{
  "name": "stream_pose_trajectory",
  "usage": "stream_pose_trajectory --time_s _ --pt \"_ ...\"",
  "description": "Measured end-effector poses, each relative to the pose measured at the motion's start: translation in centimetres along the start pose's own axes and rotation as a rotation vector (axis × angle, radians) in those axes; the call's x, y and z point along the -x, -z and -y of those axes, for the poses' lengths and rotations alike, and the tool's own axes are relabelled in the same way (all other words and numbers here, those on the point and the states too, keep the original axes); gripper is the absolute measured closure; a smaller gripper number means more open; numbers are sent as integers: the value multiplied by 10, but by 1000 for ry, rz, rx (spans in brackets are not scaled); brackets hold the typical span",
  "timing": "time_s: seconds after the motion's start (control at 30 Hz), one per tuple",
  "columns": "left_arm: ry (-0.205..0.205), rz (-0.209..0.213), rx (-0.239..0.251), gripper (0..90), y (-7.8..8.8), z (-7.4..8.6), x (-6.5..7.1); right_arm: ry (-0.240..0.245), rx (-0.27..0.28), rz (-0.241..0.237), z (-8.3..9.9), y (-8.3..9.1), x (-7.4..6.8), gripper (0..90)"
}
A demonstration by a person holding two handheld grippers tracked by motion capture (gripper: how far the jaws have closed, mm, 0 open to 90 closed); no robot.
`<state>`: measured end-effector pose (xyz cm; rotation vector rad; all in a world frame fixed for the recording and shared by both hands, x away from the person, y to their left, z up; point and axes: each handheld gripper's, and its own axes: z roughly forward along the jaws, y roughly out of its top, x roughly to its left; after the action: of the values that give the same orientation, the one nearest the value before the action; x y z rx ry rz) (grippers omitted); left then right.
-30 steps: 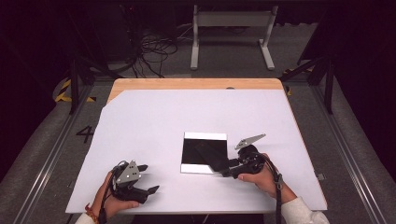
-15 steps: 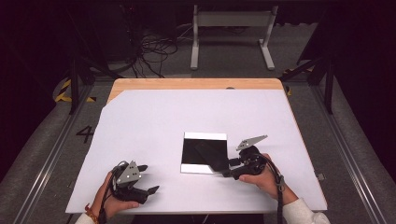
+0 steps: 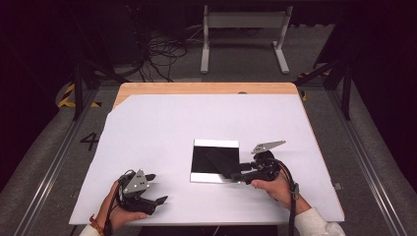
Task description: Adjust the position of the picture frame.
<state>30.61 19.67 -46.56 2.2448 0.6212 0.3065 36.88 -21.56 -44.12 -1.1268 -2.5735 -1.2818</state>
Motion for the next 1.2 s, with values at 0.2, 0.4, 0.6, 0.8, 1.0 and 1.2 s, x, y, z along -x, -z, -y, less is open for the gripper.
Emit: stream_pose_trajectory --time_s 0.2,0.4,0.6,0.8,1.0,1.2 --pt "-2 1 -6 177 -2 -1 0 -98 60 -51 0 -6 8 425" --pt "-5 3 -9 177 -3 -1 1 -158 79 -79 1 -12 13 453" --pt "-8 1 -11 177 -3 -1 1 -183 80 -80 -1 -18 13 473" --pt "-15 0 -11 177 -3 -1 2 -194 73 -80 0 -16 13 471" --pt "-15 -5 -8 177 -1 -1 2 -203 57 -99 4 -9 13 460" --pt "-21 -5 -8 177 -3 -3 2 -214 65 -97 3 -11 13 475"
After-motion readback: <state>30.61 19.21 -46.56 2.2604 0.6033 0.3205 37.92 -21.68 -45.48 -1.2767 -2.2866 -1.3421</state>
